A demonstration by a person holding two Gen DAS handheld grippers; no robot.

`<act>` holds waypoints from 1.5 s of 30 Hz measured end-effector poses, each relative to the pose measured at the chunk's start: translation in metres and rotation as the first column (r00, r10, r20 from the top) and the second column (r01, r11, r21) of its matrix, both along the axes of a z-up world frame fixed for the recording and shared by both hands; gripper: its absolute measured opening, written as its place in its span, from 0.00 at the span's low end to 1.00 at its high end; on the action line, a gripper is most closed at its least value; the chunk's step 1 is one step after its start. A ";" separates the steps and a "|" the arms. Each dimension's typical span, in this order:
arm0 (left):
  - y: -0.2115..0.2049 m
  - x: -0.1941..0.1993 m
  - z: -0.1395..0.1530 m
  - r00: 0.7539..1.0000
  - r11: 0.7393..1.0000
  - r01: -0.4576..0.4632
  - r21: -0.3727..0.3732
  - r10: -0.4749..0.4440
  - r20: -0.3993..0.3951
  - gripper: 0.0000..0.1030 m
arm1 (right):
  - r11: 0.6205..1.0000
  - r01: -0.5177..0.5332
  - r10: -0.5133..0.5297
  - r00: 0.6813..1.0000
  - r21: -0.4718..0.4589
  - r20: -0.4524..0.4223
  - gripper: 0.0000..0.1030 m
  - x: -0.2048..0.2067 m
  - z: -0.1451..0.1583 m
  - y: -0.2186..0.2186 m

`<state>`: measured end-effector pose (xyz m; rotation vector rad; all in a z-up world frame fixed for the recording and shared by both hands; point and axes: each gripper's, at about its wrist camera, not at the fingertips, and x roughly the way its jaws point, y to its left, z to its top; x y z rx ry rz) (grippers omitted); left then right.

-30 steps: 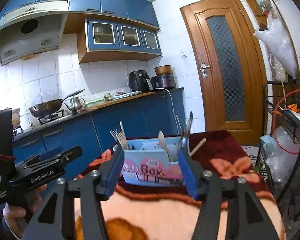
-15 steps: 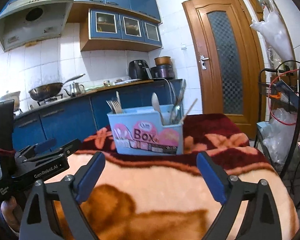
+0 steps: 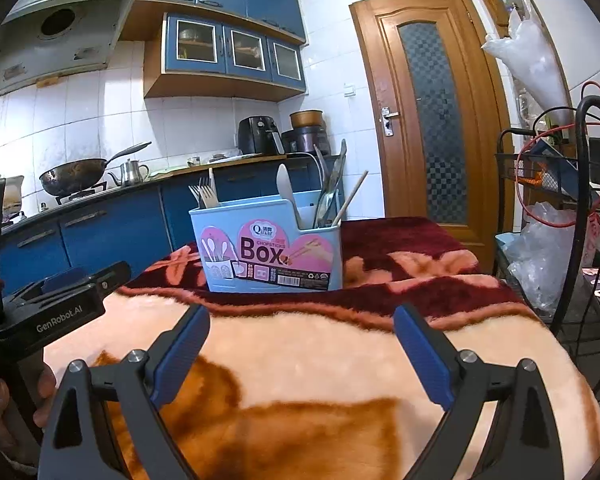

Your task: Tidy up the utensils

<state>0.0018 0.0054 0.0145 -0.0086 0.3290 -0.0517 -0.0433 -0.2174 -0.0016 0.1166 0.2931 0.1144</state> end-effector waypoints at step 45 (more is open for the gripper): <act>-0.005 0.001 -0.014 0.998 1.000 0.014 -0.001 -0.014 -0.057 0.79 | 1.000 0.002 -0.002 1.000 0.001 0.001 0.93 -0.002 -0.001 0.000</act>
